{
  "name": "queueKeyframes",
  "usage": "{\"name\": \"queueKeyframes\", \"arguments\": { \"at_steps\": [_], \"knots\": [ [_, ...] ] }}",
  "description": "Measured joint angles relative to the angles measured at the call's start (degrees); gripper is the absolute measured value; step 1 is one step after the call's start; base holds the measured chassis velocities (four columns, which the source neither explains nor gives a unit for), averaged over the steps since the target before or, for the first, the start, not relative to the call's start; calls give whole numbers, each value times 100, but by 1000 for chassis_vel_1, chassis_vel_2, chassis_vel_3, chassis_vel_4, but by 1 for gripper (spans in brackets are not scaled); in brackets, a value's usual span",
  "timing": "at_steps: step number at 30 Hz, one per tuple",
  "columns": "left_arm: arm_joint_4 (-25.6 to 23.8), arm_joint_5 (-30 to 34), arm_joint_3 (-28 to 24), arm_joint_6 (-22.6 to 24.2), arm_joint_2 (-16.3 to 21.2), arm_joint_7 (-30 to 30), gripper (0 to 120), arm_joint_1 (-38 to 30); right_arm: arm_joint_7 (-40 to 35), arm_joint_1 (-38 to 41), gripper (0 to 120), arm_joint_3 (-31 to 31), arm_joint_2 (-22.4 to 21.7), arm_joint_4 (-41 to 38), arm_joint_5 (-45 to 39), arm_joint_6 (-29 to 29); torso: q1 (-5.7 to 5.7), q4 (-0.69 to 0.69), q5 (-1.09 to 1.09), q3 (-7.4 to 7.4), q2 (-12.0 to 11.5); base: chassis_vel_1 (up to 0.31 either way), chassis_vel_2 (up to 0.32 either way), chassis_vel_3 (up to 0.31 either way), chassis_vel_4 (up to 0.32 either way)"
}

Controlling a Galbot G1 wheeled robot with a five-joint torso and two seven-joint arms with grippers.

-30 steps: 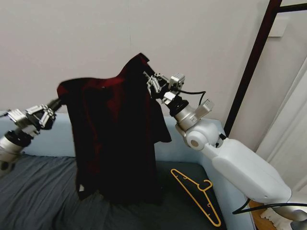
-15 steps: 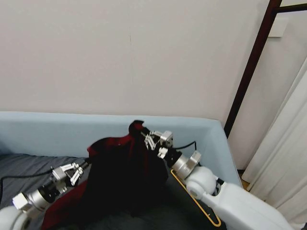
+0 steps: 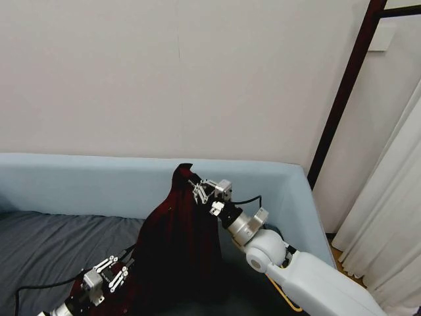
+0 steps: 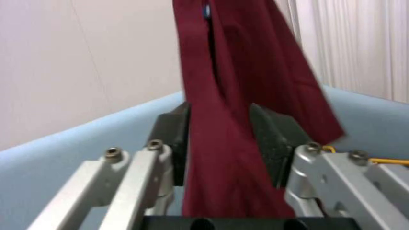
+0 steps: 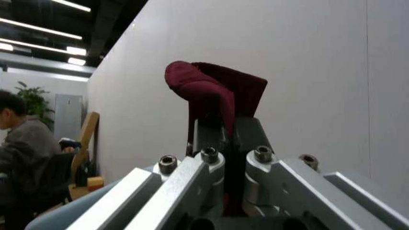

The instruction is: Pick up the clothes from the sofa and hang them on the clothes hanger.

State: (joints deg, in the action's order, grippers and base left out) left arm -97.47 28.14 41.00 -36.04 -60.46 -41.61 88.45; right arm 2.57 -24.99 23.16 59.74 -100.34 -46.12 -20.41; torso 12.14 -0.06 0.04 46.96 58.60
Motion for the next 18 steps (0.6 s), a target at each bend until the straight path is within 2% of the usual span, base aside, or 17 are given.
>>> {"name": "queueKeyframes", "arguments": {
  "at_steps": [3, 5, 9, 10, 13, 18],
  "knots": [
    [227, -115, -28, -115, -137, -100, 57, -24, 25, 47, 0, -44, 18, 21, -47, 1, 0, -1, 0, 0, 0, 0, 0, 0, 0],
    [300, -146, -39, -132, -166, -102, 60, -53, 35, 47, 0, -45, 18, 22, -49, 1, 0, -1, 0, 0, 0, 0, 0, 0, 0],
    [712, -183, -182, -181, -357, 75, 81, -301, 100, 9, 0, -51, -8, -7, -52, 2, 0, -1, 0, 1, 0, 0, 0, 0, 0],
    [712, -183, -182, -181, -357, 75, 81, -301, 100, 9, 0, -51, -8, -7, -52, 2, 0, -1, 0, 1, 0, 0, 0, 0, 0],
    [947, -175, -350, -223, -573, 156, 93, -502, 121, -8, 0, -46, -21, -33, -51, 0, 1, -2, 0, 0, 0, 0, 0, 0, 0],
    [1206, -161, -569, -270, -738, 472, 100, -713, 126, -3, 0, -20, -23, -60, -45, 1, 1, -2, 0, 0, 0, 0, 0, 0, 0]
  ]
}}
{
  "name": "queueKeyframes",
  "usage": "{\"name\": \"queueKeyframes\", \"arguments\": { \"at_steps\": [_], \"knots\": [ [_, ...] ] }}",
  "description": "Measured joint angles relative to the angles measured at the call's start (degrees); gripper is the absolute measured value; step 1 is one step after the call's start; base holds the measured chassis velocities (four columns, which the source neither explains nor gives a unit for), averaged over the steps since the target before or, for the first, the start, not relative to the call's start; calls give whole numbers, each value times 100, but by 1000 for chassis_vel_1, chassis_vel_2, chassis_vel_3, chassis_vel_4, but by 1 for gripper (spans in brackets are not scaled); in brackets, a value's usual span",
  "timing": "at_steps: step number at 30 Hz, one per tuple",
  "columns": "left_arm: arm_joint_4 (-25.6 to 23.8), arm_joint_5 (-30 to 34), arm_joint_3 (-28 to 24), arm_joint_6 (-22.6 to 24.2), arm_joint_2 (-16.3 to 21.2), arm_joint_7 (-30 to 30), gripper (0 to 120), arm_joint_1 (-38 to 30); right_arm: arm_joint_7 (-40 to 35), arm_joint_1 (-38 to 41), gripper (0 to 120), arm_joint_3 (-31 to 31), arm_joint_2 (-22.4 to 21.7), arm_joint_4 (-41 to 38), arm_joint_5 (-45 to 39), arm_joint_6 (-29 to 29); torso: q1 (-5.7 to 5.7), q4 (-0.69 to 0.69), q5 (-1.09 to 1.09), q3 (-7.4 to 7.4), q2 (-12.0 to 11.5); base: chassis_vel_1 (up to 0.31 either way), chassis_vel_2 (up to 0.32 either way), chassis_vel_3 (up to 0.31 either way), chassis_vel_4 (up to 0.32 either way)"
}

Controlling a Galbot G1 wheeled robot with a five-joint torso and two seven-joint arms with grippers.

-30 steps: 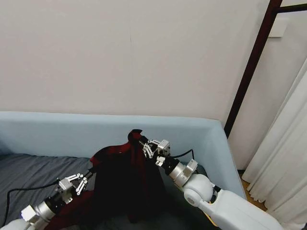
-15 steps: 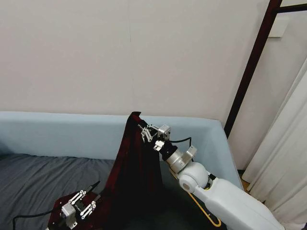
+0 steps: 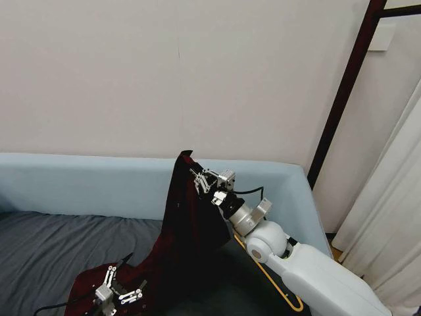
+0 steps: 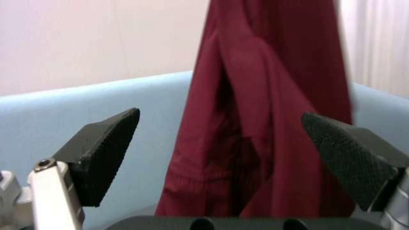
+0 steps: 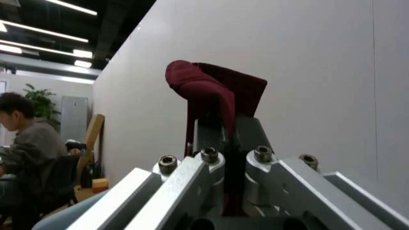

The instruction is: Pick up the clothes from the sofa and hang them on the clothes hanger.

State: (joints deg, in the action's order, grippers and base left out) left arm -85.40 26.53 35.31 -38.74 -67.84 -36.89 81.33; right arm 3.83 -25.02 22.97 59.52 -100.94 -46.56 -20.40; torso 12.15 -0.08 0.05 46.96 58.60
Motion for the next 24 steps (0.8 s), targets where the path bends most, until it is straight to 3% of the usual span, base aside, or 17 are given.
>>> {"name": "queueKeyframes", "arguments": {
  "at_steps": [11, 24],
  "knots": [
    [519, 410, 51, -26, 32, -322, 100, -206, 6, -34, 0, 27, -39, -100, 19, 10, 0, 1, 0, 0, 0, 0, 0, 0, 0],
    [638, -321, -218, -44, -571, 135, 100, -382, -5, -45, 0, 65, -2, -264, -2, 34, 0, 0, 0, 0, 0, 0, 0, 0, 0]
  ]
}}
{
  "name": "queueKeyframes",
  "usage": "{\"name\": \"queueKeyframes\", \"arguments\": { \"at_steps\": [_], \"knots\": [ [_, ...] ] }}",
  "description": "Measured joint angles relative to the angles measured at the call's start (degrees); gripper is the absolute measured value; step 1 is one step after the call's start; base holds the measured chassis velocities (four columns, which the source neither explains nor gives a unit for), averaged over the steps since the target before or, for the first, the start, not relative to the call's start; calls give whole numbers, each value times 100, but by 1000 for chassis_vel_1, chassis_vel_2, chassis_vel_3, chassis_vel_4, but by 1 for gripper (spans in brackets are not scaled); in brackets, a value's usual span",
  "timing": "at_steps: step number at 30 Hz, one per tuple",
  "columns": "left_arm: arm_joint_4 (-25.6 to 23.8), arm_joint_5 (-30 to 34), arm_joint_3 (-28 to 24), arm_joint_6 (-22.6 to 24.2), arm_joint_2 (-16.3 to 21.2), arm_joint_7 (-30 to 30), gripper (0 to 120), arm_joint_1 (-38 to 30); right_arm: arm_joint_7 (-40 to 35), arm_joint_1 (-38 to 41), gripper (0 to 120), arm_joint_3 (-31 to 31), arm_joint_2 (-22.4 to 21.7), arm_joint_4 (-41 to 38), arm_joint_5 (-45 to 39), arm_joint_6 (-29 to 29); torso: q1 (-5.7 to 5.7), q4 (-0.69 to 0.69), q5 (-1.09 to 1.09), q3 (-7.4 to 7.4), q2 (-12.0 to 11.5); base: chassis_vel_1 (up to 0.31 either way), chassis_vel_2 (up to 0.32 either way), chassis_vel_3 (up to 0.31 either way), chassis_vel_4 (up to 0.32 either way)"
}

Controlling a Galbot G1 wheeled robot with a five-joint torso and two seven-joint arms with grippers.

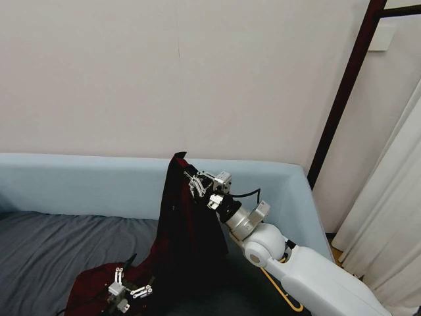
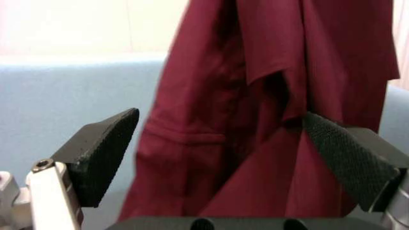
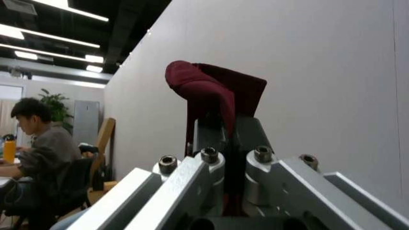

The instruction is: Pick up the clothes from the sofa and hang them on the clothes hanger.

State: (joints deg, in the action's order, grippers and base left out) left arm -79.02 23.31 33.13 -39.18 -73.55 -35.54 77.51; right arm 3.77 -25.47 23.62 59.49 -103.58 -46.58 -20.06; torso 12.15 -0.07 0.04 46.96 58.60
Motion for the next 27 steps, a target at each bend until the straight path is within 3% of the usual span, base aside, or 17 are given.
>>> {"name": "queueKeyframes", "arguments": {
  "at_steps": [12, 27],
  "knots": [
    [-162, -60, -284, -94, -133, 406, 95, 11, -12, -68, 0, -34, -64, -63, 1, 7, 0, 0, 0, 0, 0, 0, 0, 0, 0],
    [-76, -43, -411, -168, -192, 381, 39, 10, -21, -62, 0, -70, -110, -66, -2, 6, 0, 1, 0, 0, 0, 0, 0, 0, 0]
  ]
}}
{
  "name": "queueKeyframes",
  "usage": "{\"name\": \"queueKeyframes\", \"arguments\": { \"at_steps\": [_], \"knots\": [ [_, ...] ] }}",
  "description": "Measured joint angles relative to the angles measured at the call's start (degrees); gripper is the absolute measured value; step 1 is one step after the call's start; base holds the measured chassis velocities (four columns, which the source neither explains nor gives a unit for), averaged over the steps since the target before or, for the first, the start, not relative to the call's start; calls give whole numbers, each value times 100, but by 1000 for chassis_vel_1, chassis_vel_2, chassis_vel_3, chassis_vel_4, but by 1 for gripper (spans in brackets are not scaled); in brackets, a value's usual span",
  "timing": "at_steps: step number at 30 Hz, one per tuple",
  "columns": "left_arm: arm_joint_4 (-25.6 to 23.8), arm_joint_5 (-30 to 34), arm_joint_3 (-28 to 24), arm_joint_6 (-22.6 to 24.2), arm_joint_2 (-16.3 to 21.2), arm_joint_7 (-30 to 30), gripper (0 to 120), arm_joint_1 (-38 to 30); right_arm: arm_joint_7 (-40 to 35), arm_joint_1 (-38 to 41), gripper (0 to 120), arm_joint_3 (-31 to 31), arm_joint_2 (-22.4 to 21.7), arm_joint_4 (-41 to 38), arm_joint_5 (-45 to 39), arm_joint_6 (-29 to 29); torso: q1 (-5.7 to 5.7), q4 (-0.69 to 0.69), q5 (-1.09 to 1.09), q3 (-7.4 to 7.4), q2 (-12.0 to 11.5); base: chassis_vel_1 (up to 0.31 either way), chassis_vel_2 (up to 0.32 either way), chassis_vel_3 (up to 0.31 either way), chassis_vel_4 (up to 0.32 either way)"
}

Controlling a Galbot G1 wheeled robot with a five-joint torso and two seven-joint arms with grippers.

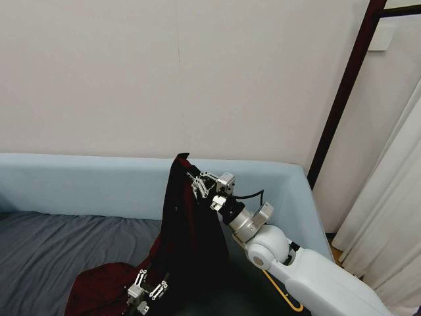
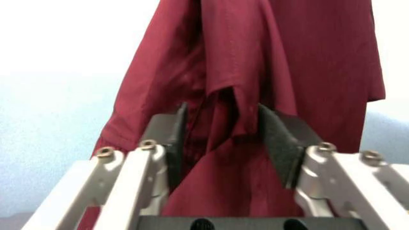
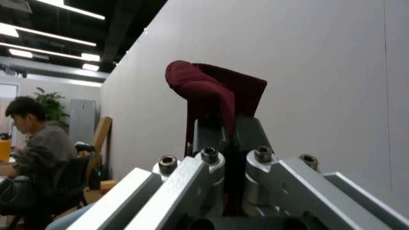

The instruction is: Pick up the clothes from the sofa and hang them on the clothes hanger.

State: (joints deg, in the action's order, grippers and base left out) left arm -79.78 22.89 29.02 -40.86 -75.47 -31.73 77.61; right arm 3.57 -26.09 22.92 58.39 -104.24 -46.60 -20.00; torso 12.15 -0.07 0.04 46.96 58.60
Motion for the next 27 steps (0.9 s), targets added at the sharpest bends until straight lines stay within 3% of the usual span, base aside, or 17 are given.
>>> {"name": "queueKeyframes", "arguments": {
  "at_steps": [2, 4, 11, 15, 19, 24, 25, 27],
  "knots": [
    [0, 7, -6, -10, -9, 0, 36, 0, 0, 4, 0, 0, 0, 4, -1, 0, 0, 0, 0, 0, 0, 0, 0, 0, 0],
    [2, 30, -15, -35, -16, -1, 24, 1, -1, 10, 0, 0, -1, 9, -8, -1, 0, 0, 0, 0, 0, 0, 0, 0, 0],
    [-76, 287, 18, -118, 67, -8, 0, 23, -6, 16, 0, -17, -13, 26, -17, -3, 0, 0, 1, 0, 0, 0, 0, 0, 0],
    [-245, 441, 100, -135, 177, -10, 0, 60, -23, 7, 0, -46, -32, 73, -2, -11, 0, 0, 1, 0, 0, 0, 0, 0, 0],
    [-763, 760, 356, -121, 591, -14, 0, 154, -155, -21, 0, -140, -69, 203, 112, -19, 0, 0, 1, 0, 0, 0, 0, 0, 0],
    [-1734, 1233, 803, 212, 1675, 26, 0, 202, -177, 35, 0, -278, -102, 273, 89, -31, 0, -1, -1, 0, 0, 0, 0, 0, 0],
    [-1734, 1233, 803, 212, 1675, 26, 0, 202, -177, 35, 0, -278, -102, 273, 89, -31, 0, -1, -1, 0, 0, 0, 0, 0, 0],
    [-2095, 1415, 1015, 435, 2121, 166, 0, 162, -171, 98, 0, -343, -90, 255, 15, -29, 0, 0, 0, 0, 0, 0, 0, 0, 0]
  ]
}}
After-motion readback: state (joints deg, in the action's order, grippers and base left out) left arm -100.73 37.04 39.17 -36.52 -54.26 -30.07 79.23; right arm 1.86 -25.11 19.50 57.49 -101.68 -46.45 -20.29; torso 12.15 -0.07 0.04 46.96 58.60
